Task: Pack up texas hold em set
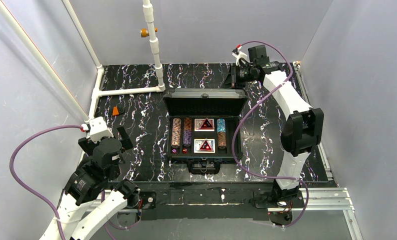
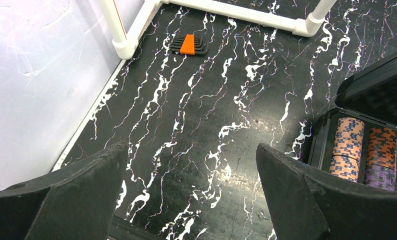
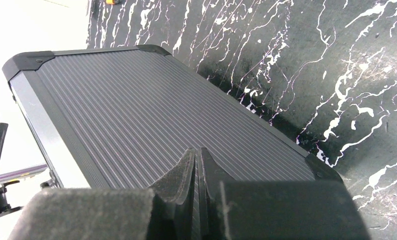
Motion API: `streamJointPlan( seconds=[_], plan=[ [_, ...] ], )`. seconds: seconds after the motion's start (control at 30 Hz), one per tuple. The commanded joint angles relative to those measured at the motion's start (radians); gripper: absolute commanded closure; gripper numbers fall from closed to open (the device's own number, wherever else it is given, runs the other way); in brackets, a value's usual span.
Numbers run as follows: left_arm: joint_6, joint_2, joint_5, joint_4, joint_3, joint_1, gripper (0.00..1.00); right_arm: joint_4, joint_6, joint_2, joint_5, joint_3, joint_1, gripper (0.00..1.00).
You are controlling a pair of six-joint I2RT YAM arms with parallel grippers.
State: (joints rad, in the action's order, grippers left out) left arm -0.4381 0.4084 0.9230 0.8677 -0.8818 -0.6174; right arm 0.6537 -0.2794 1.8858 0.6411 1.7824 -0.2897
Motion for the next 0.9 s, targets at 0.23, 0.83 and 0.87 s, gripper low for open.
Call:
streamJointPlan(
  seconds=[0.23, 0.83, 0.87],
  plan=[
    [0.009, 0.012, 0.014, -0.007, -0.014, -0.005, 0.01, 0.038, 0.043, -0.151, -0.104, -0.058, -0.088, 0.87],
    [0.031, 0.032, -0.025, -0.019, -0.016, -0.004, 0.01, 0.04, 0.021, -0.361, -0.17, -0.175, -0.194, 0.77],
    [0.035, 0.033, -0.031, -0.024, -0.013, -0.004, 0.0, 0.041, 0.019, -0.374, -0.171, -0.184, -0.197, 0.72]
  ],
)
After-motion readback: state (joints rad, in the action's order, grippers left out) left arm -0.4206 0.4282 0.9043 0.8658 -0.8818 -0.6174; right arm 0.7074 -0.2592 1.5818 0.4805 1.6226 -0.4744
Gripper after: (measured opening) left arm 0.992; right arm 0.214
